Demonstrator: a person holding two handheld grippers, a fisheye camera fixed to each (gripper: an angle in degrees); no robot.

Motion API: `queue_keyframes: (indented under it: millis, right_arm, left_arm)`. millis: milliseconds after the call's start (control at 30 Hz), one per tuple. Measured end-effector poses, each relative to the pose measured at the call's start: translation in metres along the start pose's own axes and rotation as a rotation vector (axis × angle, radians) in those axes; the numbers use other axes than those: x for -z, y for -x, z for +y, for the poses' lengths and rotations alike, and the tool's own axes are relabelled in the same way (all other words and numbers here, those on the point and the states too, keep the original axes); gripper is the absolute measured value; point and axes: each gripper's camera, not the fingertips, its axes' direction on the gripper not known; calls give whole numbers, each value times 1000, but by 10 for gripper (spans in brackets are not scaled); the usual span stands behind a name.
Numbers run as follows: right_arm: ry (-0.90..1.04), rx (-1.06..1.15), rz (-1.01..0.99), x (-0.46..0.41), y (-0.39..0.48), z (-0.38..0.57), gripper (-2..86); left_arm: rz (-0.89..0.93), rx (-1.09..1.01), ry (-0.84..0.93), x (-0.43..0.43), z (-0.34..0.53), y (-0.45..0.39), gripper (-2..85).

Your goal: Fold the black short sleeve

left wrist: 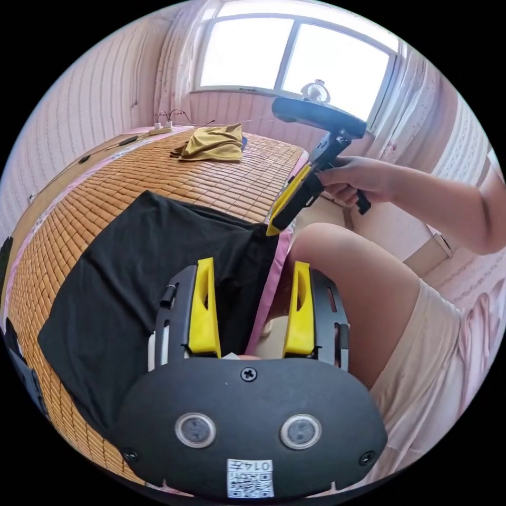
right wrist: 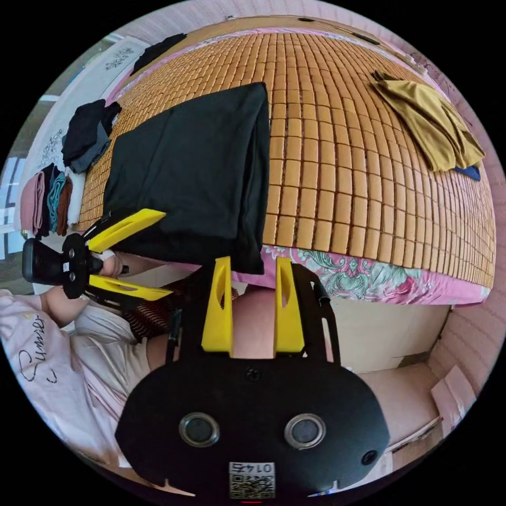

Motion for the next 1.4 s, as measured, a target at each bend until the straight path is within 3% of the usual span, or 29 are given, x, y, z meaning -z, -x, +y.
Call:
queue_keyframes:
  millis: [200,367,467,533,600,667,833,1200,1300,1400]
  right_arm:
    - [-112,31,-190,20,-48,27,15]
    - [-331,47,-666,40,-87,47,12]
    - [-385,68,-653,43,-98,56,19]
    - [-481,-2,-617,49,-116,67,31]
    - [-548,-81,-553,50,-138,75,55]
    - [-499,-207,-505,31,-163,68,104]
    - [-535,-236,-688,6,-180,44,135]
    - [-690,-367,-735,22,-225,61,20]
    - [-846,-362,-731,59,-234,93,14]
    - [-921,-327,-578,105,-222,114,13]
  left_arm:
    - [-54,-82,119,-51,-34,-16,209]
    - [-12,13,199,-65,-52,-16,174]
    - [-89,105,187,-58,-53,-9,44]
    - [-122,100,184,-52,-52,-7,3]
    - [-106,99,145,-42,-49,-6,-4]
    - [-72,108,118,-29,-45,-6,-7]
    - [-1,55,66,-6,-31,-17,-8]
    - [81,-40,48,4,-17,-33,-8]
    - [139,-44,-39,14,-27,-33,-8]
    - [201,-17,-158,27,-36,-31,-8]
